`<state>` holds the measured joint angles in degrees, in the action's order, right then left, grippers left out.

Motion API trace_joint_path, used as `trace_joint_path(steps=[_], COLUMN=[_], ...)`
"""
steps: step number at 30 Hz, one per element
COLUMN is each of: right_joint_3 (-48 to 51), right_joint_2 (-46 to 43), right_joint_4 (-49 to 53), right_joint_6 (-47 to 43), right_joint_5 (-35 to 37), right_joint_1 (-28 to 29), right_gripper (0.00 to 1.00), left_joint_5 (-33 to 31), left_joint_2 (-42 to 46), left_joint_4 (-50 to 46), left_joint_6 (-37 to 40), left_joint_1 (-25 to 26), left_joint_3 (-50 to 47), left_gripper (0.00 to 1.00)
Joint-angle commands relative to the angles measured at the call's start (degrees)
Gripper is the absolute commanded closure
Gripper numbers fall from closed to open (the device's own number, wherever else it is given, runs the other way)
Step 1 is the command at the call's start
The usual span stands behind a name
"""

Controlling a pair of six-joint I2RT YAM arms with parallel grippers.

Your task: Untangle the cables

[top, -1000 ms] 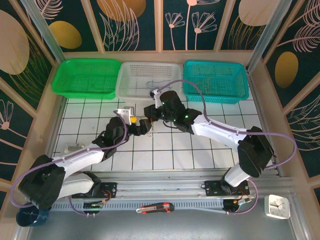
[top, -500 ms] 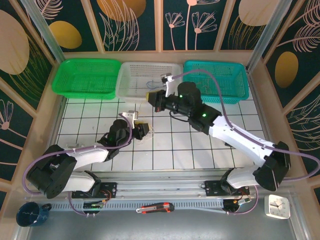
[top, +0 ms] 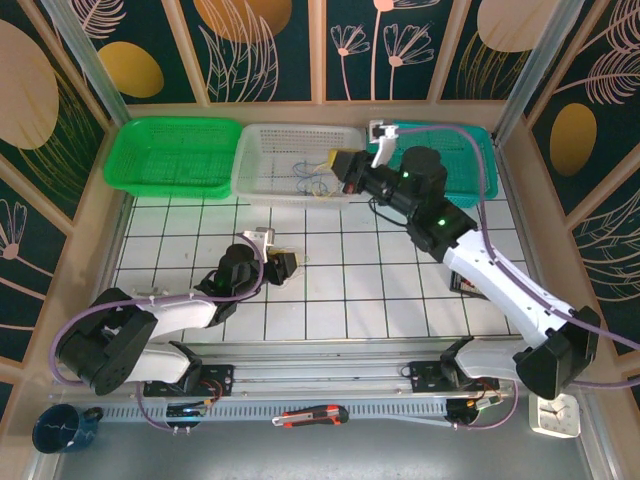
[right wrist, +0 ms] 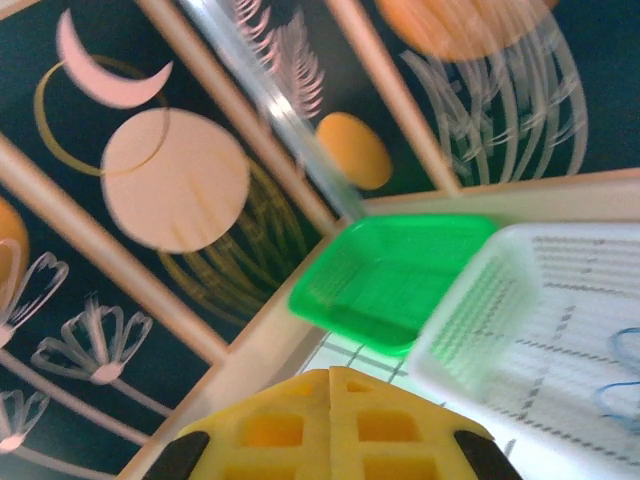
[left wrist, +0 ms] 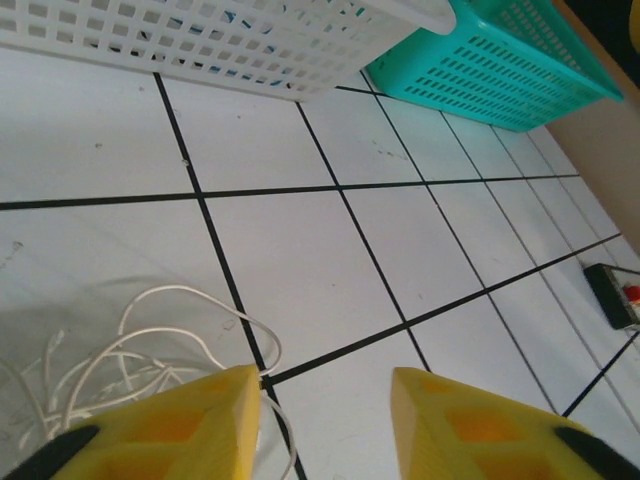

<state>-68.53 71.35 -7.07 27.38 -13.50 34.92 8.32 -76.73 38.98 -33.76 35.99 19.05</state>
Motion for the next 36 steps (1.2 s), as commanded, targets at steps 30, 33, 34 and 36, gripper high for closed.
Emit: trace_joint_path(steps=[30,33,34,36], right_joint_3=[-6.7,-5.1,-4.4,-2.6], right_joint_2=[29.4,27.1,26.3,23.8], right_joint_4=[-2.5,-3.1,-3.4,-4.5], right_joint_6=[-1.8,-1.6,-1.3,-0.3], right_joint_5=[-0.1,-1.1,-1.6,-3.1], right_joint_1=[-34.9,-34.8,-34.8,-34.3], right_gripper=[0.5,0.48,0.48,0.48], left_joint_5=[-12.9,-13.5,-13.4,-13.8], left_joint_2=[18.7,18.7,18.5,18.0], left_joint_4=[-11.8,-13.3,-13.7,-14.6], left_joint_6=[-3.4,-3.9,-4.2,-5.2], left_joint_1=[-0.5,-0.7,-0.8,-0.8], left_joint_3=[5.1,6.4,6.8,8.0], left_gripper=[0.01,0.01,0.01,0.01])
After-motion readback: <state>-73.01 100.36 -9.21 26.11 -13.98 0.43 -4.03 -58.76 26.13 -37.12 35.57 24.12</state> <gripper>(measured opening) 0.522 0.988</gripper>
